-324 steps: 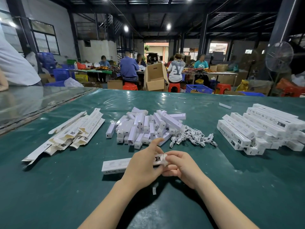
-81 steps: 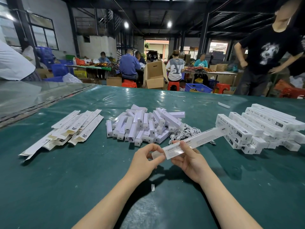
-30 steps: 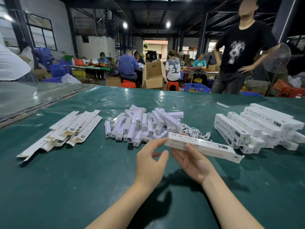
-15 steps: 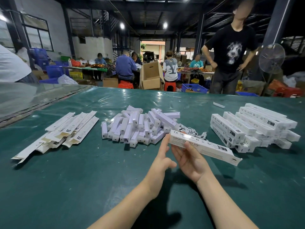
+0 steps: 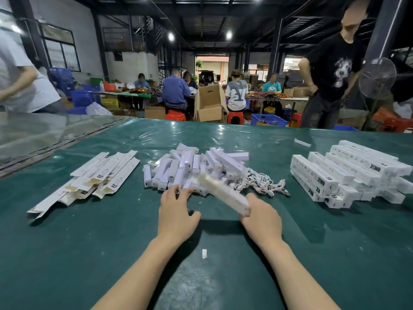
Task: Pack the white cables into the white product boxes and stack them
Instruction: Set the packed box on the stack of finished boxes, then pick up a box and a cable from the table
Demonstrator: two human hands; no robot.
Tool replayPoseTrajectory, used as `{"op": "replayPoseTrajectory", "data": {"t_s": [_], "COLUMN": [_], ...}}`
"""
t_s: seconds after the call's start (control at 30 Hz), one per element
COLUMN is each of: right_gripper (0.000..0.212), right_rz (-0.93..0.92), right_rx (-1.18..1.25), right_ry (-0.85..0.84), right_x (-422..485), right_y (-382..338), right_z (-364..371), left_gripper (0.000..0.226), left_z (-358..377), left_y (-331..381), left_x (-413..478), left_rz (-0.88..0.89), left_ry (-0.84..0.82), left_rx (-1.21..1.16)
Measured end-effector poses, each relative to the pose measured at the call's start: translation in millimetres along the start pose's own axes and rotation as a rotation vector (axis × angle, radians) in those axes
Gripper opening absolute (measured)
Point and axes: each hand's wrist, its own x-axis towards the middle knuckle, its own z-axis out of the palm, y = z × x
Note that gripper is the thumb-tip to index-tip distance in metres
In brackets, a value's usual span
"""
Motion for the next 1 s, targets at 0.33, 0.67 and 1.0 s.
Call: {"op": "replayPoseTrajectory", "data": {"t_s": [0.33,0.67,1.0], "right_gripper": [0.035,0.035,0.036], "right_rz": [0.143,0.089,0.048], "right_rx": [0.348,0.229,0.114], "right_ry": [0.002,-0.035,0.023], "right_x": [3.4,5.9,7.7], "right_y": [-0.2,-0.6,0.0], "right_z": [-1.4,2.7,7.2], "left_gripper": [0.06,0.015,0.007], "left_z": [-7.2,-6.1,-20.7], "left_y": [-16.4,-18.6,-13.2], "left_x": [29.6,53.4,42.7], "left_rz": [-0.134,-0.195,-0.525], "left_ry": [0.01,0.0,-0.118], "left_rx": [-0.149,0.033,-0.918]}}
